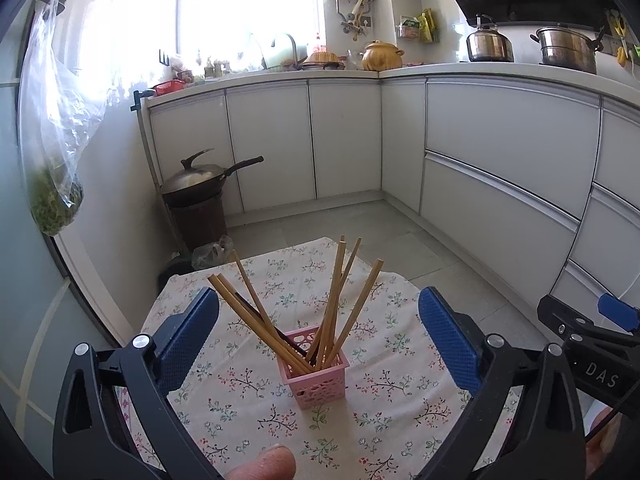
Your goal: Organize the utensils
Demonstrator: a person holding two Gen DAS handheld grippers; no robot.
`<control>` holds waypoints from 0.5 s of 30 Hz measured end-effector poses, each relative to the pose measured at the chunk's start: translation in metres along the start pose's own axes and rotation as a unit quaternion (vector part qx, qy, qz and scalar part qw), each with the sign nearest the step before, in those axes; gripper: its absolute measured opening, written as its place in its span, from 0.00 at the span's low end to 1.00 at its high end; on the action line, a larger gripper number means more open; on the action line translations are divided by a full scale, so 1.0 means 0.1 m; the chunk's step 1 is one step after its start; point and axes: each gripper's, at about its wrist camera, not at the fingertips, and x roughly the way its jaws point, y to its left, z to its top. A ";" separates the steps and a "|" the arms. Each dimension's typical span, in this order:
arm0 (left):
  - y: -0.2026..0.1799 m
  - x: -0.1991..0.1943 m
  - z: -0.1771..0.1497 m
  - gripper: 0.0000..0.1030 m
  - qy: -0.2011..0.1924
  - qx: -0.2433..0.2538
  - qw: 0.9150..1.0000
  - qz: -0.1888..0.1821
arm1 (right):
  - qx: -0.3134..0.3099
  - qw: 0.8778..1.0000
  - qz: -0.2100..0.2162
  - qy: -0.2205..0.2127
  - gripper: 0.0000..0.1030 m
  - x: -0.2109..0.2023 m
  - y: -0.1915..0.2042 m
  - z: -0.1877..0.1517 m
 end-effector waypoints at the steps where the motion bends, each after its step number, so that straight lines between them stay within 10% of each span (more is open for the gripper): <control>1: 0.00 0.00 0.00 0.93 0.001 0.000 1.000 0.000 | 0.000 1.000 0.000 0.001 0.94 0.00 0.00 0.00; 15: 0.03 0.04 -0.01 0.93 0.009 -0.008 1.000 0.003 | 0.001 1.000 -0.001 0.005 0.94 0.03 0.00 -0.01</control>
